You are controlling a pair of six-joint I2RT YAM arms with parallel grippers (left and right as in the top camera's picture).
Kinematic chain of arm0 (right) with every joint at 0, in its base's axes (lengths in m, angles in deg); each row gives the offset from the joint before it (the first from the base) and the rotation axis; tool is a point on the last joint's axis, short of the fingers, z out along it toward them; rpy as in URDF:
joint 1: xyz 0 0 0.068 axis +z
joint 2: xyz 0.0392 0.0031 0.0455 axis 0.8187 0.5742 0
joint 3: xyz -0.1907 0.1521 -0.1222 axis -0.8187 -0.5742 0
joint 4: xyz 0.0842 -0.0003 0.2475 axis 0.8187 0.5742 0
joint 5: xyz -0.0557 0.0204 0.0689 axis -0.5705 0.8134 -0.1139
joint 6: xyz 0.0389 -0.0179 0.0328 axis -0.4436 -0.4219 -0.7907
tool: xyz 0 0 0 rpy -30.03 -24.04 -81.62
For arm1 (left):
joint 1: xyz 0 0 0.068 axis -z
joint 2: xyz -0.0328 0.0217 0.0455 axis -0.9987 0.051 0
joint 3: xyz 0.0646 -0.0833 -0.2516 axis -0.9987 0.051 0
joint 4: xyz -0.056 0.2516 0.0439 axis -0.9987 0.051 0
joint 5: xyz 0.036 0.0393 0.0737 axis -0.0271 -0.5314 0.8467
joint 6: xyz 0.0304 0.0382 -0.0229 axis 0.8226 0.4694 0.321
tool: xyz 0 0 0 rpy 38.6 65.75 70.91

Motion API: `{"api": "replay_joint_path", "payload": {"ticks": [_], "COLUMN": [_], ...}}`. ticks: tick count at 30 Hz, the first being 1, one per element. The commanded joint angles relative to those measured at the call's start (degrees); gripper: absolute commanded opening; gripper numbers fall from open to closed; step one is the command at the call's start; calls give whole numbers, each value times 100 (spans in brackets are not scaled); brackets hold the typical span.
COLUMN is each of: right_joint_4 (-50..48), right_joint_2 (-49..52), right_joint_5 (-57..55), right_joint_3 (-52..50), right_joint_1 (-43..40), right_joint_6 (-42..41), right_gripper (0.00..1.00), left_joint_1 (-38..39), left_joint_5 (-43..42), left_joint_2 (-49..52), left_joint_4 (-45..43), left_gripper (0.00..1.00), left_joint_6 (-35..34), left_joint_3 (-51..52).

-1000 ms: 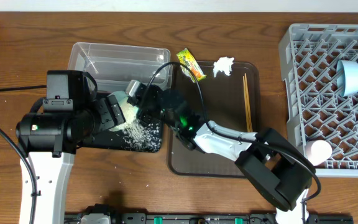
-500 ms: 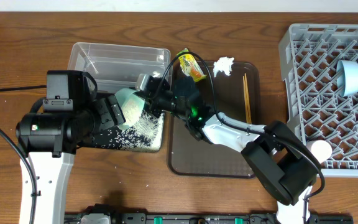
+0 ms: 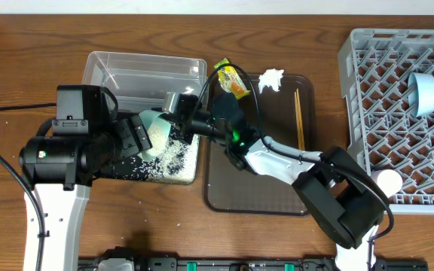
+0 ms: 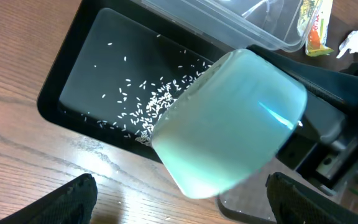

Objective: Sort waste into correct bins and load items into the dishwasher rack
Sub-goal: 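Tilt the green bowl to pour the rice onto the black tray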

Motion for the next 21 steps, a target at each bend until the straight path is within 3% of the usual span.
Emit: {"api": "replay_joint_path", "payload": {"ticks": [1, 4, 7, 9, 12, 15, 18, 21], "right_joint_4": [-181, -291, -503, -385, -529, -570, -909, -542], "right_joint_2": [44, 125, 81, 195, 162, 229, 164, 219], "right_joint_5": [385, -214, 522, -315, 474, -151, 669, -341], "right_joint_3": [37, 37, 37, 37, 37, 37, 37, 35], "right_joint_1": [48, 55, 52, 55, 52, 52, 52, 52], "right_joint_6": [-107, 179, -9, 179, -63, 90, -20, 190], "right_gripper": [1, 1, 1, 1, 1, 1, 1, 1], "left_joint_1": [-26, -26, -26, -26, -26, -26, -26, -26], "left_joint_5": [72, 72, 72, 72, 72, 72, 72, 72], "left_joint_2": [-4, -4, -4, -4, -4, -4, -4, -4], "left_joint_4": [2, 2, 2, 2, 2, 2, 2, 2], "left_gripper": [90, 89, 89, 89, 90, 89, 90, 90], "left_joint_6": [-31, -31, -31, -31, -31, -31, -33, -31], "left_joint_3": [-4, -4, -4, -4, -4, -4, -4, -4]}}
